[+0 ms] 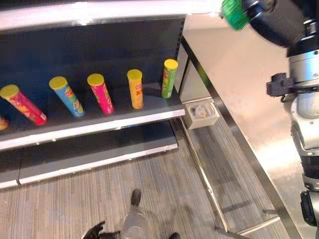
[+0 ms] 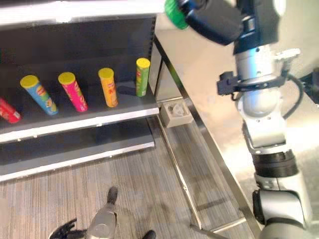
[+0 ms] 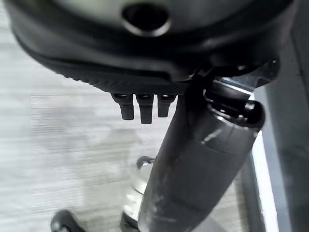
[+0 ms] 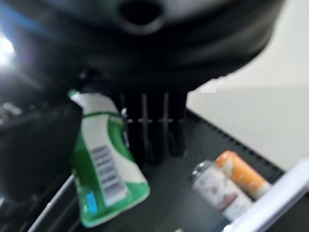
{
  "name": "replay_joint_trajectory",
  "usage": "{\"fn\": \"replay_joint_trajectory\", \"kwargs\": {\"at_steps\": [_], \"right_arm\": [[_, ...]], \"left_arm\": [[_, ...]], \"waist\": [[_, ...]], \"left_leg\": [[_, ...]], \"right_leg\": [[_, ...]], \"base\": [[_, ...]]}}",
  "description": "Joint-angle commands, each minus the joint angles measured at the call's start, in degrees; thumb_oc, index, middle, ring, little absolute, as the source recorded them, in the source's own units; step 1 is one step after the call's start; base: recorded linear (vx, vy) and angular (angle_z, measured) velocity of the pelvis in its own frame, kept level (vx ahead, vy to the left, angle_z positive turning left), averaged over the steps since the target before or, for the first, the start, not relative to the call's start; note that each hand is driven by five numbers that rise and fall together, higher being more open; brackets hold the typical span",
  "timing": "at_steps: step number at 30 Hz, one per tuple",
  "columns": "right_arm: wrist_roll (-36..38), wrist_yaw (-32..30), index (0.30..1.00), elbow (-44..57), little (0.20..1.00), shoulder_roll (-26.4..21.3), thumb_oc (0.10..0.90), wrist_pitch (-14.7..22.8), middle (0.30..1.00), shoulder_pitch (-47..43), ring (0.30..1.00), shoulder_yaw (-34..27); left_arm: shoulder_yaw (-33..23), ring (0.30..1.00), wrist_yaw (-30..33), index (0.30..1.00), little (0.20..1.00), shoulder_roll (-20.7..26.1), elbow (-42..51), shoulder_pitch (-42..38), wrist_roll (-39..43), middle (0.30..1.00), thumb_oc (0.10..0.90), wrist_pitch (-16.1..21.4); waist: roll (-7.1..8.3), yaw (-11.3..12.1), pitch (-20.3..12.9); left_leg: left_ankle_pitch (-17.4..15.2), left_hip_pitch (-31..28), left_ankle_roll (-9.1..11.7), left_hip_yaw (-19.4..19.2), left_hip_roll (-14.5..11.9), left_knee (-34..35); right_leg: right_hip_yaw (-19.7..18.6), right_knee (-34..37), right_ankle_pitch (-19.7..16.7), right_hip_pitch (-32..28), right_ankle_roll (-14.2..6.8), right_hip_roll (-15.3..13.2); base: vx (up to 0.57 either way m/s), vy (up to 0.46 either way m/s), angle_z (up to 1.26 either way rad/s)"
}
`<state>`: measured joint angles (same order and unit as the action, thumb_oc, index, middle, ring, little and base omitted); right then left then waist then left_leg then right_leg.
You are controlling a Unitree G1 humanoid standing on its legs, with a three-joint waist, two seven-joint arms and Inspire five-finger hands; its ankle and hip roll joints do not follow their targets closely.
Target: Put the goods on the table back onto the shelves and tidy them up.
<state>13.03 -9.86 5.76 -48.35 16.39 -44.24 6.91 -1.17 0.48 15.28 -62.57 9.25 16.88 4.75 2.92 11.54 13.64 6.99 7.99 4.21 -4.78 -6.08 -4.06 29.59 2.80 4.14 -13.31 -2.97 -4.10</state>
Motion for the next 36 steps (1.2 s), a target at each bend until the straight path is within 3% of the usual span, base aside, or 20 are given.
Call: {"fn": "replay_joint_trajectory", "kwargs": {"at_steps": [1, 4, 9, 13, 14, 15, 19, 23, 26, 27, 29, 36], "right_arm": [[4.2, -0.4, 0.300, -2.1, 0.300, 2.4, 0.400, 1.6, 0.300, -9.0, 0.300, 0.4], [5.5, -0.6, 0.300, -4.5, 0.300, 2.6, 0.400, 1.3, 0.300, -10.1, 0.300, 0.6], [5.7, 0.0, 0.300, -7.1, 0.300, 2.4, 0.400, 0.1, 0.300, -9.9, 0.300, 0.9], [5.1, 0.3, 0.300, -6.8, 0.300, 3.0, 0.400, -0.2, 0.300, -10.1, 0.300, 1.2], [2.7, 0.7, 0.300, -8.6, 0.300, 4.8, 0.400, -1.5, 0.300, -11.6, 0.300, 3.2], [2.3, 0.6, 0.300, -9.1, 0.300, 4.9, 0.400, -1.8, 0.300, -12.2, 0.300, 3.6], [1.3, 0.1, 0.300, -11.3, 0.300, 6.6, 0.400, -2.4, 0.300, -14.2, 0.300, 5.0], [-0.1, -0.3, 0.300, -14.0, 0.300, 9.3, 0.400, -3.1, 0.300, -17.8, 0.300, 7.4], [-1.0, 0.5, 0.300, -14.7, 0.300, 8.7, 0.400, -4.0, 0.300, -18.1, 0.300, 8.7], [-1.0, 0.5, 0.300, -14.7, 0.300, 8.7, 0.400, -4.0, 0.300, -18.1, 0.300, 8.7], [-1.9, 0.5, 0.300, -16.4, 0.300, 9.2, 0.400, -4.5, 0.300, -19.5, 0.300, 10.6], [-3.9, 0.3, 0.300, -23.3, 0.300, 8.6, 0.400, -6.3, 0.300, -22.7, 0.300, 13.8]], "left_arm": [[2.4, 0.900, -0.4, 0.900, 0.900, 2.5, 2.0, -3.2, 0.8, 0.900, 0.800, 3.0], [3.4, 0.900, -0.8, 0.900, 0.900, 2.2, 2.5, -2.6, 0.6, 0.900, 0.800, 2.6], [3.5, 0.900, -1.2, 0.900, 0.900, 2.3, 1.3, -1.7, -0.3, 0.900, 0.800, 2.1], [3.5, 0.900, -1.4, 0.900, 0.900, 2.6, 1.0, -1.6, -0.7, 0.900, 0.800, 2.0], [4.1, 0.900, -1.5, 0.900, 0.900, 2.9, 0.5, -2.4, -0.4, 0.900, 0.800, 1.9], [4.0, 0.900, -1.4, 0.900, 0.900, 3.0, 0.5, -2.6, -0.3, 0.900, 0.800, 1.9], [4.1, 0.900, -1.4, 0.900, 0.900, 3.6, 1.2, -2.9, 0.5, 0.900, 0.800, 2.1], [3.1, 0.900, -0.6, 0.900, 0.900, 4.8, 2.5, -2.9, 2.3, 0.900, 0.800, 2.7], [2.9, 0.900, -0.5, 0.900, 0.900, 5.7, 2.7, -3.4, 3.3, 0.900, 0.800, 2.7], [2.8, 0.900, -0.5, 0.900, 0.900, 5.7, 2.7, -3.5, 3.3, 0.900, 0.800, 2.7], [1.8, 0.900, 0.0, 0.900, 0.900, 6.1, 2.7, -3.6, 4.5, 0.900, 0.800, 2.9], [2.5, 0.900, -0.3, 0.900, 0.900, 5.5, 2.4, -2.9, 6.0, 0.900, 0.800, 2.3]], "waist": [[3.26, 1.3, -7.5], [1.91, -0.3, -9.1], [0.53, 0.3, -11.2], [0.68, 0.7, -11.3], [1.48, 2.8, -11.7], [1.67, 2.5, -11.8], [1.76, 3.1, -11.9], [0.90, 3.2, -10.2], [1.29, 2.2, -10.1], [1.24, 2.3, -10.2], [2.19, 2.5, -10.4], [3.44, 3.7, -11.5]], "left_leg": [[-2.3, -5.0, 4.3, 0.7, -6.1, -3.1], [-3.7, -8.5, 4.2, -2.7, -6.3, 1.9], [-3.4, -10.2, 3.5, -1.7, -2.9, 8.4], [-3.8, -9.7, 2.7, -0.6, -1.6, 8.2], [-4.9, -9.0, 1.2, 1.8, 1.9, 8.5], [-5.0, -8.9, 0.7, 2.3, 2.6, 8.5], [-5.8, -9.5, -1.1, 2.9, 4.8, 8.6], [-6.8, -11.8, -3.2, 3.1, 6.5, 8.8], [-6.0, -11.0, -3.4, 3.6, 7.1, 8.8], [-6.0, -10.9, -3.4, 3.5, 7.0, 8.8], [-5.8, -10.5, -2.8, 4.7, 7.0, 8.5], [-5.4, -9.1, -1.1, 6.6, 5.5, 8.4]], "right_leg": [[-0.6, 2.2, -2.6, 6.4, -0.8, -2.3], [1.9, 2.2, -3.6, 6.2, -1.5, -3.3], [5.0, 2.1, -4.4, 5.0, -2.4, -4.7], [5.9, 2.0, -4.8, 4.5, -2.8, -5.7], [8.4, 1.2, -6.1, 3.0, -4.1, -8.6], [8.8, 0.8, -6.2, 3.0, -4.5, -9.2], [9.0, -4.4, -5.5, 3.6, -5.1, -12.0], [5.7, -13.9, -5.8, 6.7, -5.6, -15.7], [-1.3, -10.9, -5.1, 8.7, -4.7, -12.5], [-1.4, -10.7, -5.3, 8.7, -4.6, -12.3], [-6.2, -3.6, -6.9, 8.5, -5.5, -10.9], [-3.7, 1.9, -7.5, 4.8, -5.7, -8.9]], "base": [[-0.06, 0.123, 1.00], [-0.02, 0.141, 0.37], [0.03, 0.164, 0.81], [0.03, 0.154, 0.65], [0.08, 0.327, 0.12], [0.09, 0.379, 0.59], [0.05, 0.169, 0.50], [0.04, 0.155, 0.12], [-0.03, -0.006, 0.02], [-0.04, -0.036, 0.35], [0.04, -0.113, 0.29], [0.04, -0.114, 0.18]]}}
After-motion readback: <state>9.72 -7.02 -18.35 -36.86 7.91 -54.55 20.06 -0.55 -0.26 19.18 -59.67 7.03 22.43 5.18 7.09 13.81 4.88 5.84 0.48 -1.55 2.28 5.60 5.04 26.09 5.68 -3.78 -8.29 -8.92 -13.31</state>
